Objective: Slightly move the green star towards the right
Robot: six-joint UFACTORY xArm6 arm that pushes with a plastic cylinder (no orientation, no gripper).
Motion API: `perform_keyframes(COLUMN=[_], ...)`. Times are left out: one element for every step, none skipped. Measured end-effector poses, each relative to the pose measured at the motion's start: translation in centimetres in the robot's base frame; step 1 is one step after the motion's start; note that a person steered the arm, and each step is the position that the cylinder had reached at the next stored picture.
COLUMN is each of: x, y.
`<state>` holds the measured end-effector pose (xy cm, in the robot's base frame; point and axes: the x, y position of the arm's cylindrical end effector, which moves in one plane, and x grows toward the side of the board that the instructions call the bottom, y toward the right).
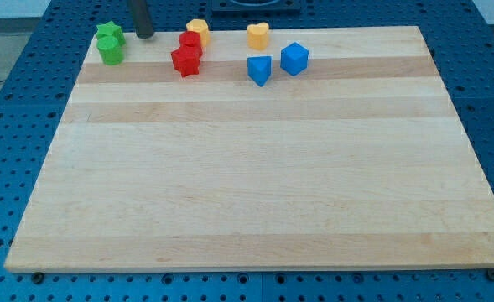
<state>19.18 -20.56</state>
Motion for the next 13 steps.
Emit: perform_keyframes(x=[0.1, 3.4, 10.0, 12.9, 11.4, 3.3, 3.3, 0.0, -0.1, -0.1, -0.1, -0.1, 0.3], y=[-0.4, -0.4, -2.2, -9.9, -9.9, -9.9, -9.9, -9.8, -9.7, -8.6, -6.7, -4.9, -3.4])
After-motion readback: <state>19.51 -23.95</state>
